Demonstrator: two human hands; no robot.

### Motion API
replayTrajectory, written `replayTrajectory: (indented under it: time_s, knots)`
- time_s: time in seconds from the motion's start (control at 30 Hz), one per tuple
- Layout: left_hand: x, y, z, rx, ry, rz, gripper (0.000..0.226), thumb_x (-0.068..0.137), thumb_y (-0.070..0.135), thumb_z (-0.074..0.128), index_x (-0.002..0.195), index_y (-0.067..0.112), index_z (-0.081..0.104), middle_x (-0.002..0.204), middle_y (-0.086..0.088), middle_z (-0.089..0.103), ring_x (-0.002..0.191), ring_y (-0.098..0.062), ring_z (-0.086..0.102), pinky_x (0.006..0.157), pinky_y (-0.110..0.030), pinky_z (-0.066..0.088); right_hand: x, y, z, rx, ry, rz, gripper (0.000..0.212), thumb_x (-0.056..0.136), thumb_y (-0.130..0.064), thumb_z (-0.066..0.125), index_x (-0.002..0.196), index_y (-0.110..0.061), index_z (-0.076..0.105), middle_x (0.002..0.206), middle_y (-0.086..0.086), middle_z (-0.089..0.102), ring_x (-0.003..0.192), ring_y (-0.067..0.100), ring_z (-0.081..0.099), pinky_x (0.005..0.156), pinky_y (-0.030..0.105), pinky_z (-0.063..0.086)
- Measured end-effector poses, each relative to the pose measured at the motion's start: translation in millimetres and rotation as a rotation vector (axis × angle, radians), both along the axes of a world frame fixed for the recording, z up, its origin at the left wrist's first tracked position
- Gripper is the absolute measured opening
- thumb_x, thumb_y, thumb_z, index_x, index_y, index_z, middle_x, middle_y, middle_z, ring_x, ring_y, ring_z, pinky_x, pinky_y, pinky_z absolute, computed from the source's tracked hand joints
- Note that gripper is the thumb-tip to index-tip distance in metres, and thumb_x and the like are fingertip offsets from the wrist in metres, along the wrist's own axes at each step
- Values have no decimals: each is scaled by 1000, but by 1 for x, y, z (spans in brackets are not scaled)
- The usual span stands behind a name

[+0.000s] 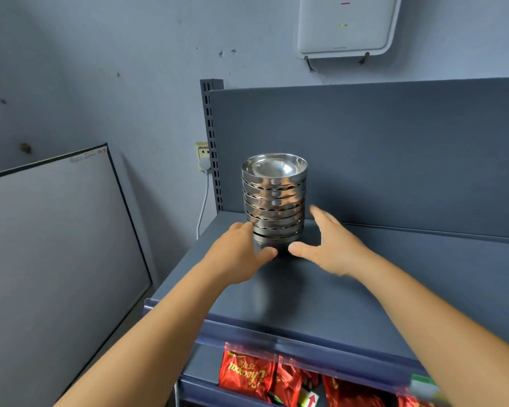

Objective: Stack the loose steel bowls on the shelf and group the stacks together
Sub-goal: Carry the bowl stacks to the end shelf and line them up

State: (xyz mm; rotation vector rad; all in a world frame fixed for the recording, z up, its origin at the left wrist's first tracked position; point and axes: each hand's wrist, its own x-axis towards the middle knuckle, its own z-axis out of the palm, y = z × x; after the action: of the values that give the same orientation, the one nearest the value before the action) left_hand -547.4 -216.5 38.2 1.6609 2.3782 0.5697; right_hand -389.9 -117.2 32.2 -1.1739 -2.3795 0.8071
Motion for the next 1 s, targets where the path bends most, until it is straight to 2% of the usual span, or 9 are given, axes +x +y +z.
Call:
replayTrajectory:
  time_s: [0.17, 0.3, 0.67, 1.0]
  knots:
    - [49, -15, -3, -31, 202, -121, 65, 92, 50, 51, 140, 9, 36, 146, -6, 40, 134, -25, 39, 104, -36, 37, 51, -27, -3, 102, -187, -8, 87, 87, -51, 57, 154, -23, 9, 162, -7, 6, 149, 13, 5, 119, 35, 14]
    - [96, -10, -5, -9, 286, -287, 68, 92, 50, 50, 144, 9, 32, 144, -6, 42, 133, -25, 39, 106, -37, 38, 101, -43, -8, 153, -252, -98, 85, 88, -55, 54, 154, -24, 11, 162, -7, 7, 149, 16, 1, 120, 39, 11]
    - [260, 31, -5, 44, 288, -644, 63, 94, 48, 48, 144, 15, 30, 142, -8, 45, 127, -27, 45, 102, -38, 40, 275, -64, -12, 99, -285, -429, 83, 89, -57, 50, 154, -27, 10, 162, -9, 8, 149, 14, 3, 119, 40, 12]
    - [450, 68, -8, 72, 243, -836, 67, 95, 48, 46, 149, 16, 23, 142, -8, 43, 129, -26, 44, 102, -35, 38, 462, -56, -7, 61, -271, -610, 82, 89, -55, 51, 154, -26, 9, 162, -8, 7, 149, 13, 6, 119, 40, 14]
